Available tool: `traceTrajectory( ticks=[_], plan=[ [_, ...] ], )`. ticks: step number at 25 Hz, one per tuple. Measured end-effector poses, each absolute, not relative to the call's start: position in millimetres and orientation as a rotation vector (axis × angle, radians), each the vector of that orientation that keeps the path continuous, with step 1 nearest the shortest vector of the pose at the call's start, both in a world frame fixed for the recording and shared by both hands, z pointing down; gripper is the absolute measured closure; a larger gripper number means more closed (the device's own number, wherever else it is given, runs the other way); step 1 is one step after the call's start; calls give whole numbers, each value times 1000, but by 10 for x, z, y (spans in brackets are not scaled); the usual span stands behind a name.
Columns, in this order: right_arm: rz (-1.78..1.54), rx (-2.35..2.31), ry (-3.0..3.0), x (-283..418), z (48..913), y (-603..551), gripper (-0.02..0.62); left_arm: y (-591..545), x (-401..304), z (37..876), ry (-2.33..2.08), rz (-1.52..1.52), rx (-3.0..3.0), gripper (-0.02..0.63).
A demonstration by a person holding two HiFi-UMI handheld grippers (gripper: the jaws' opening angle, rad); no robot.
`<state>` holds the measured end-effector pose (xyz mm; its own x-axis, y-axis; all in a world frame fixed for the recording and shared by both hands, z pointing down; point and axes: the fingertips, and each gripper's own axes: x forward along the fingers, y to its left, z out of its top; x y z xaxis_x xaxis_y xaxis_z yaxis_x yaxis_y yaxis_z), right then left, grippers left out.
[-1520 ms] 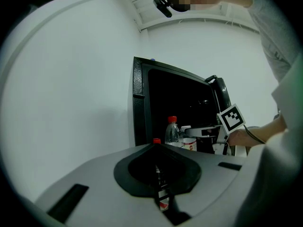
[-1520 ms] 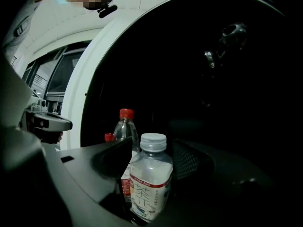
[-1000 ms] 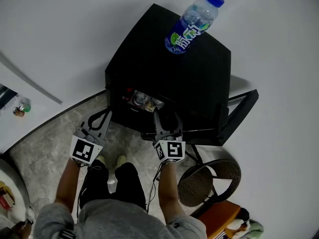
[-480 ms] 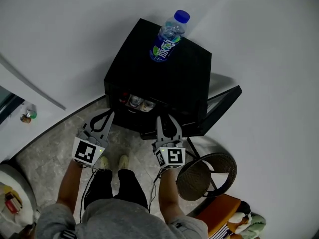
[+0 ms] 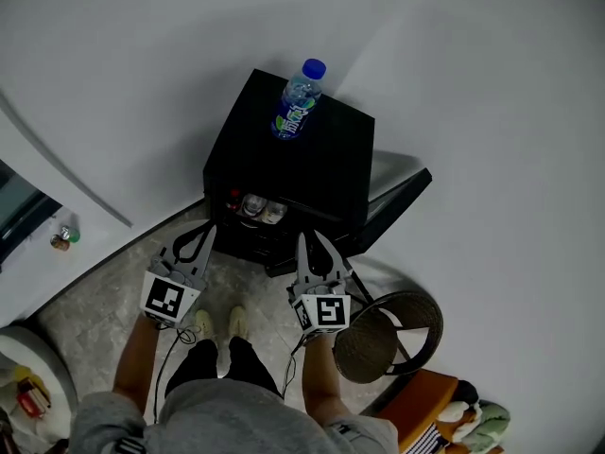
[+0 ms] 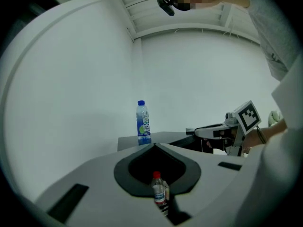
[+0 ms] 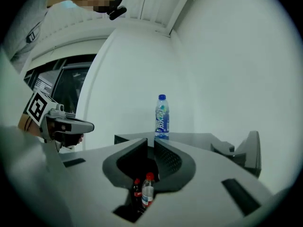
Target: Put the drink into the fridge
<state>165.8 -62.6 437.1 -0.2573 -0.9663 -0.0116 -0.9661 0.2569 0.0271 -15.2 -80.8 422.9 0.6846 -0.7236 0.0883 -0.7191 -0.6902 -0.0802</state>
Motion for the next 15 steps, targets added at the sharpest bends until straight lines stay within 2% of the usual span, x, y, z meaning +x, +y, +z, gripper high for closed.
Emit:
traceTrajectory(
  ticks=[7, 15],
  plan=[
    [-61, 1932, -2496, 1551, 4110, -355, 563, -626, -236, 4060, 1226, -148, -2846, 604],
    [-41, 1915, -2494, 1430, 4128, -203, 568, -520, -286, 4062, 1204, -150, -2854, 604]
  ],
)
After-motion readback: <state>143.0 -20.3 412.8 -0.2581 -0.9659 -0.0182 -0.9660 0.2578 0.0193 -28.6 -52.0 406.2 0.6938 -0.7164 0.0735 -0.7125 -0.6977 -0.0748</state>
